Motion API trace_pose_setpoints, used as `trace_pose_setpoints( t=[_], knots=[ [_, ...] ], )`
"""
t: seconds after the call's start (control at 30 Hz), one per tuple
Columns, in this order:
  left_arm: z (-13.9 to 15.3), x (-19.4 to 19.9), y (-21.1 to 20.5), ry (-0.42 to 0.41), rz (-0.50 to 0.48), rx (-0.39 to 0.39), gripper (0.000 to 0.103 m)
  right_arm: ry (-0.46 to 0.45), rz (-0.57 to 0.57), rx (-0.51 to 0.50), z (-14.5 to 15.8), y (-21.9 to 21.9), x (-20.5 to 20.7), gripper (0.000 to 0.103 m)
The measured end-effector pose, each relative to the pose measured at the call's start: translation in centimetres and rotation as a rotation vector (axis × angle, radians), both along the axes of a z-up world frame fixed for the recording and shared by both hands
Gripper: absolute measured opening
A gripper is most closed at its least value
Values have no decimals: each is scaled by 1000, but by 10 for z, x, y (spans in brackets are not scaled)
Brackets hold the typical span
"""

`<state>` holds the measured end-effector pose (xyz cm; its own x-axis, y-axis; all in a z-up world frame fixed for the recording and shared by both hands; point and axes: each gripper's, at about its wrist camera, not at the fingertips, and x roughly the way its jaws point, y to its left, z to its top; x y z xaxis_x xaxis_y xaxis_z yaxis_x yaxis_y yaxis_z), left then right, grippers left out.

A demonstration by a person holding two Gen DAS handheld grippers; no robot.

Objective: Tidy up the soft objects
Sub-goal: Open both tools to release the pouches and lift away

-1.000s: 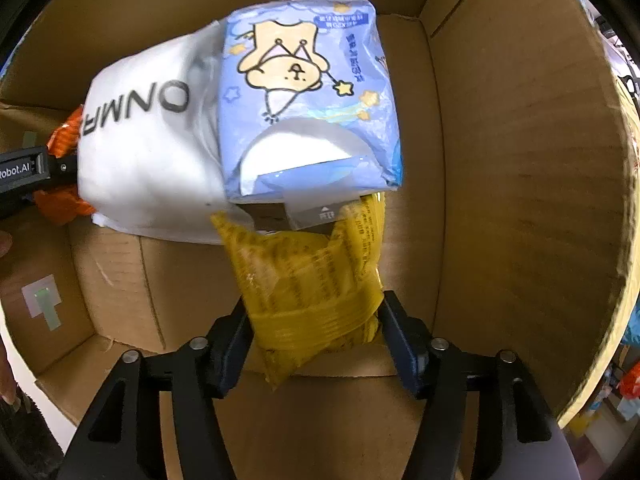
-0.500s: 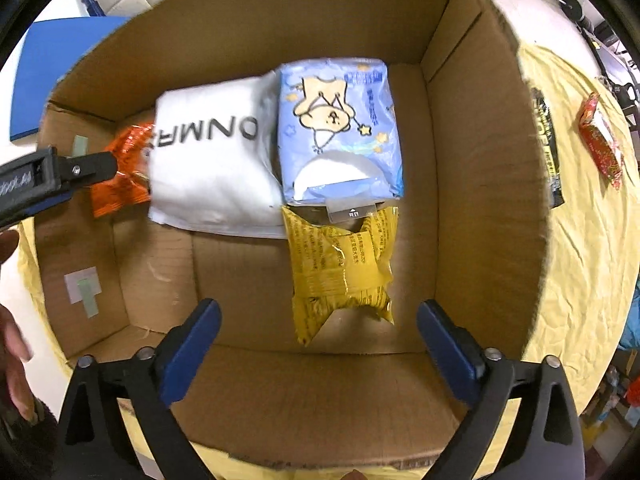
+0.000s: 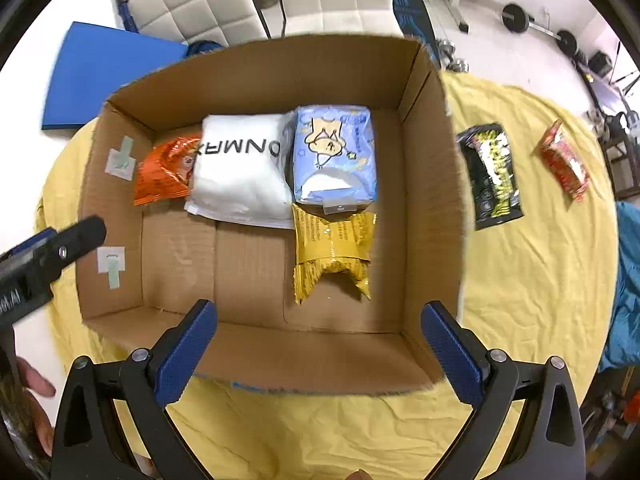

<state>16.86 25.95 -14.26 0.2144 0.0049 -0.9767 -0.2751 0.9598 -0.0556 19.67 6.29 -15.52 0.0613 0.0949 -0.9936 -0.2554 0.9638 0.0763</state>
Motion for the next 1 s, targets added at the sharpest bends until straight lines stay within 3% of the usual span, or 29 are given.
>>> trace_pose_setpoints(
  t=[0.23, 0.53, 0.77, 1.0],
  knots=[
    [21, -36, -18, -49, 31, 42, 99, -74, 17, 25, 35, -17, -22, 103],
    [42, -58, -50, -80, 62, 51, 99, -95, 17, 77, 60, -57, -34, 103],
    [53, -41, -117, -103, 6, 8, 99, -109, -53, 72, 74, -139, -21, 103],
    [49, 9, -219, -87, -127, -52, 99, -137, -147, 7, 80, -244, 17, 103]
  ],
)
